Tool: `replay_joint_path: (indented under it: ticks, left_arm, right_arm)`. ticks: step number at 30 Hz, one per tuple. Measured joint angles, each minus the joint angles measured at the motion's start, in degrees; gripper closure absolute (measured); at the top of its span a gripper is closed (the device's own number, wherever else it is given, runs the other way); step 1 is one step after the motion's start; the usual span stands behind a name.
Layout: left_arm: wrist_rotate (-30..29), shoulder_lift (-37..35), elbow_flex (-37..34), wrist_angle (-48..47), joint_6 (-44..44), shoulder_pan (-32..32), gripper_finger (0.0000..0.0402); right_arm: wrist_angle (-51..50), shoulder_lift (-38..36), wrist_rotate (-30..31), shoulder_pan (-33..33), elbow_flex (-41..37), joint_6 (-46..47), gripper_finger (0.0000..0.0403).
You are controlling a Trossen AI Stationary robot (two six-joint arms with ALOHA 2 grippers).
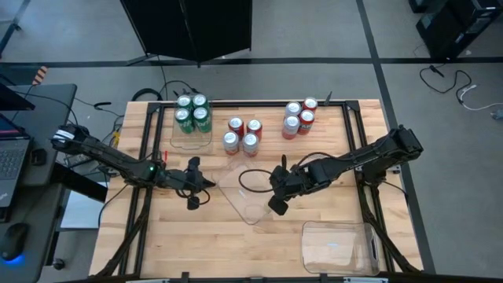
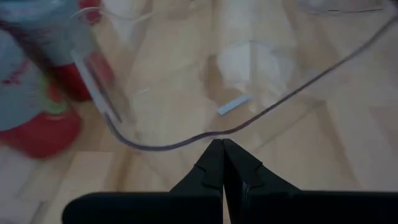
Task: Sort soda cans
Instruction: Move the middle right transparent bin to the center of the table, then put the bottom left orange soda can into the center transparent bin
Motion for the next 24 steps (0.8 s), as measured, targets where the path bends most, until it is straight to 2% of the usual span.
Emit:
replay_joint_path:
  ticks: [7,11,14,18,22,24]
  left_arm:
    - [-8.83,0.05,0.0,-0.05,0.02,2.68,0.0402]
    - [-6.92,-0.59,2.46,-3.4,1.31,6.96,0.0402]
    - [-3.51,-2.24,9.94,-11.84,1.45,10.72,0.0402]
    - [0.1,-1.97,22.89,-29.79,2.82,17.14,0.0402]
    - [1.99,0.5,35.13,-39.82,7.24,23.77,0.0402]
    - [4.74,2.81,40.82,-43.52,8.92,27.86,0.0402]
  right_arm:
    - [5.97,0.0,0.93,-0.89,1.07,-10.36,0.0403]
    - [6.0,-0.07,4.9,-3.04,3.82,-16.02,0.0401]
    - [5.9,-0.07,5.37,-5.16,5.78,-20.22,0.0396]
    - [5.92,-0.09,5.4,-8.05,7.07,-24.18,0.0387]
    - [5.81,-0.09,5.42,-10.6,7.32,-26.74,0.0378]
    - [5.75,-0.09,5.42,-11.64,7.32,-27.69,0.0375]
